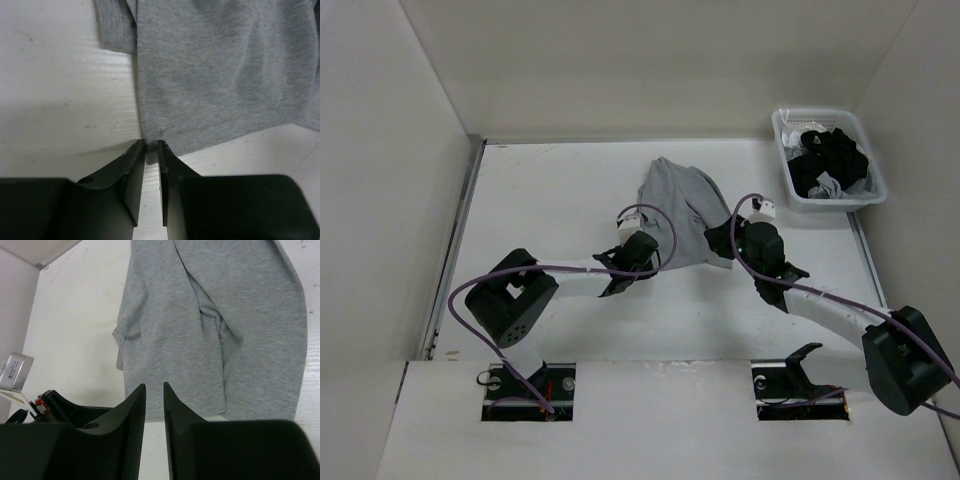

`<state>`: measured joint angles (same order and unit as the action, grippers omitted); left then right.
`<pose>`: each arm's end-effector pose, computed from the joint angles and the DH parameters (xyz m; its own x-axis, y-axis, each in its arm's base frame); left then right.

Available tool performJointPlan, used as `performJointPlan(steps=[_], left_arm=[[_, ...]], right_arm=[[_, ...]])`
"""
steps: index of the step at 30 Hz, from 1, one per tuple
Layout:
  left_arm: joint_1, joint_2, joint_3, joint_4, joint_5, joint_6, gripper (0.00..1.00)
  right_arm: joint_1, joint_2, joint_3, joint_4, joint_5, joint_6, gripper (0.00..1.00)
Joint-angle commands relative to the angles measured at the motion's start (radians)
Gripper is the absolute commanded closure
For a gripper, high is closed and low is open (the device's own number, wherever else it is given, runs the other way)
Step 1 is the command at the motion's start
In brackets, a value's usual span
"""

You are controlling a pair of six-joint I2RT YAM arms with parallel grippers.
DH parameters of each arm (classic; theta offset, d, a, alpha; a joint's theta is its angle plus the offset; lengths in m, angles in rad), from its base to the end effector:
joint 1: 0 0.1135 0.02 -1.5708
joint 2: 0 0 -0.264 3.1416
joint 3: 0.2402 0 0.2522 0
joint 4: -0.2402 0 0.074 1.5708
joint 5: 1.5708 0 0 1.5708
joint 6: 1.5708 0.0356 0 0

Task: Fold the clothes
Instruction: Flatten the tank top out

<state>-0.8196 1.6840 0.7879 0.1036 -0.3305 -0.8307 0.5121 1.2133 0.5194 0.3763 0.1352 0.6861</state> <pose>0.2305 -0.2299 0.1453 -0.7234 -0.2487 -0.6441 0.0025 0.9320 -0.3626 0.2274 0.1223 0.2161 -0.4475 0.4686 -0.7617 -0.1168 0.8138 0.5693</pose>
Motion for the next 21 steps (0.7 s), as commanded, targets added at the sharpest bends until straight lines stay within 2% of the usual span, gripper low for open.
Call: performJointPlan(steps=[1, 5, 8, 12, 13, 16, 21], left_arm=[[-0.017, 0.014, 0.027, -0.058, -0.015, -0.028, 0.86], [-0.017, 0.028, 0.033, -0.062, -0.015, -0.025, 0.86], [-0.022, 0.031, 0.039, -0.067, -0.015, -0.024, 0.84], [-0.022, 0.016, 0.033, -0.061, -0.015, -0.004, 0.97], [-0.014, -0.004, 0.027, -0.059, -0.018, 0.005, 1.00], [0.006, -0.088, -0.004, -0.056, -0.060, 0.018, 1.00], [0.072, -0.340, -0.107, -0.062, -0.108, 0.027, 1.00]], right_arm=[[-0.005, -0.041, -0.018, 0.070, 0.014, 0.012, 0.73], [-0.014, -0.069, -0.039, 0.069, 0.015, 0.021, 0.66], [-0.027, -0.098, -0.059, 0.061, 0.015, 0.023, 0.64], [-0.062, -0.147, -0.093, 0.053, 0.027, 0.029, 0.60], [-0.080, -0.161, -0.104, 0.046, 0.040, 0.030, 0.56], [-0.116, -0.167, -0.113, -0.017, 0.072, 0.043, 0.54], [-0.131, -0.095, -0.070, -0.203, 0.124, 0.055, 0.59]])
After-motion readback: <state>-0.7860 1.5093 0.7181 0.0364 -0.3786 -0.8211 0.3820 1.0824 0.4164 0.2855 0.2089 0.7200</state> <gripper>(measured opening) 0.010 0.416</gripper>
